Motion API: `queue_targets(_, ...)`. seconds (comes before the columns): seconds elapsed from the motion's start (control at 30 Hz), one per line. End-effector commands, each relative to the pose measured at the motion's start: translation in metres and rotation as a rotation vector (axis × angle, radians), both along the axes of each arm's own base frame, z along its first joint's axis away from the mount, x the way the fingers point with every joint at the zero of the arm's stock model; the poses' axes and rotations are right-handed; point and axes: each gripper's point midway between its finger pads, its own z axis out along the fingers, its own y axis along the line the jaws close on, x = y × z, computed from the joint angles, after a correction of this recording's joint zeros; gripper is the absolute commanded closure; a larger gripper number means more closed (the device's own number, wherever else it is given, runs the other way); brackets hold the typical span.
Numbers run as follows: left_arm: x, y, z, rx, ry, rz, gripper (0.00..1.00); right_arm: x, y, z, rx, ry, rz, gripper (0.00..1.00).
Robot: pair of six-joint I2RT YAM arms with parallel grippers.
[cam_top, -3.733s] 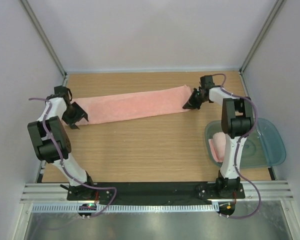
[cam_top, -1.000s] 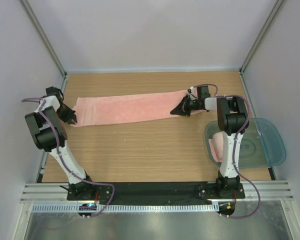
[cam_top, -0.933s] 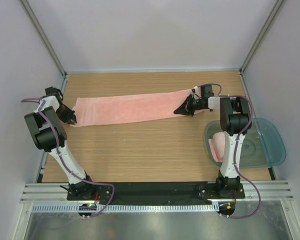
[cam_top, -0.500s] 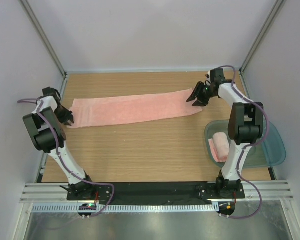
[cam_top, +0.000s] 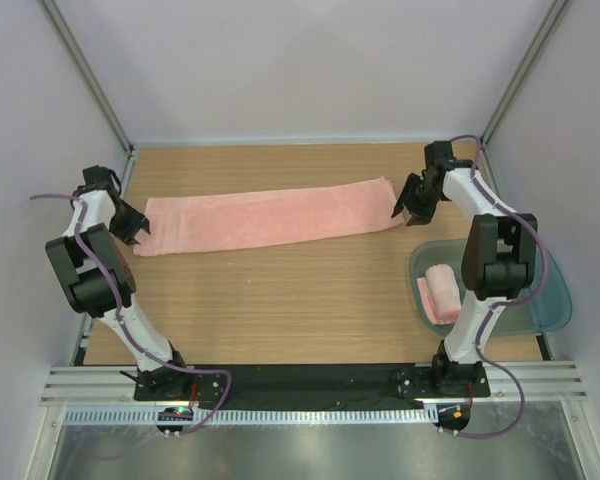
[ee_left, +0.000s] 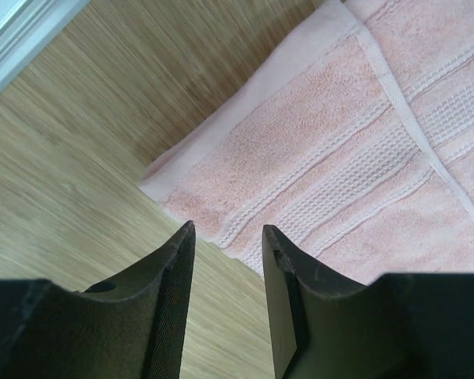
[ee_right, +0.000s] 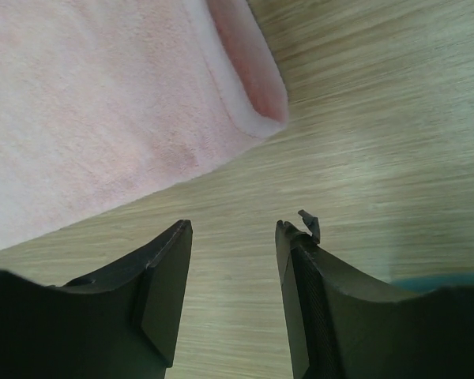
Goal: Roll the towels
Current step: Fold the towel
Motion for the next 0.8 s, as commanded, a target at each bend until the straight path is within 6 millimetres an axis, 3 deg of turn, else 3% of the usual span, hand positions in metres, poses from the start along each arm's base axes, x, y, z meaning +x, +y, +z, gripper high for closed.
queue_targets(0.0,0.003,-0.008,0.016,-0.013,-0.054,-0.012,0.59,0.005,-0.004,-0.014,-0.019,0.021,-0.017,0.46)
queue_targets(0.4,0.001,-0.009,0.018,0.0,-0.057,-0.02,0.58,0.024,0.0,-0.053,0.009,0.042,-0.021,0.46)
queue_targets(0.5,0.002,-0.011,0.017,0.001,-0.055,-0.027,0.58,0.03,-0.016,-0.058,0.02,0.03,-0.058,0.47)
queue_targets(0.7,0.003,-0.012,0.016,0.003,-0.052,-0.037,0.58,0.037,-0.025,-0.068,0.044,0.03,-0.081,0.49)
queue_targets(0.77,0.002,-0.012,0.015,0.003,-0.047,-0.037,0.58,0.036,-0.028,-0.072,0.048,0.036,-0.089,0.57)
